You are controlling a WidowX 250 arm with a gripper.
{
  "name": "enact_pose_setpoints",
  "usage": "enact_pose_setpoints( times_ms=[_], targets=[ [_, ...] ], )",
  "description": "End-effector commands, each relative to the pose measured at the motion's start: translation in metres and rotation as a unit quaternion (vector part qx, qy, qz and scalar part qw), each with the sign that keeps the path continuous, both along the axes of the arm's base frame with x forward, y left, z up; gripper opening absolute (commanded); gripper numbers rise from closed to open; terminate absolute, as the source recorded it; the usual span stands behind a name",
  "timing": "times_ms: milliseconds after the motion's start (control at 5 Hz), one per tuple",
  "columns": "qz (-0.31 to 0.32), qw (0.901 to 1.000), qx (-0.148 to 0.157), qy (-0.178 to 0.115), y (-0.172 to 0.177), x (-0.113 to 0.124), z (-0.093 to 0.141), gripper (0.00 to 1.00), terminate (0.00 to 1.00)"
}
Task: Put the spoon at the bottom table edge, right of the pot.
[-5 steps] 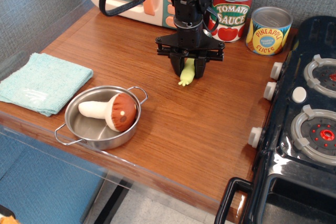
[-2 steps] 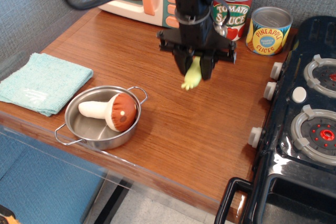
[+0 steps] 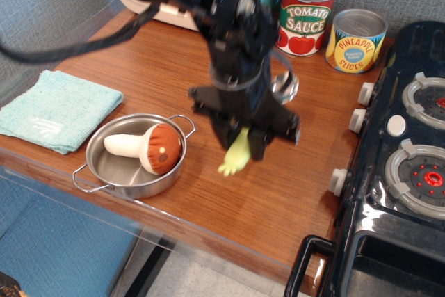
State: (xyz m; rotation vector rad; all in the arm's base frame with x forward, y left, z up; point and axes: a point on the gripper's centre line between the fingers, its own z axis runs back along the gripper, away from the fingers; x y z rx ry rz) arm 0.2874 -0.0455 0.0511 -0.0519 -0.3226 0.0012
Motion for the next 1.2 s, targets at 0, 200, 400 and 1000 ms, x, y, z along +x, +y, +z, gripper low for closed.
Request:
enact_pose_setpoints(
  times_ms=[0, 200, 400, 1000],
  targets=[
    [-0.02, 0.9996, 0.01, -0.018, -0.001, -0.023, 0.008, 0.0, 0.0],
    [-0.027, 0.9996, 0.01, -0.006, -0.004, -0.029, 0.0, 0.0, 0.0],
    [-0.024, 0.9995, 0.008, 0.02, -0.005, -0.031, -0.01, 1.0, 0.0],
    [-0.049, 0.9986, 0.0, 0.021, -0.003, -0.03, -0.001, 1.0, 0.0]
  ],
)
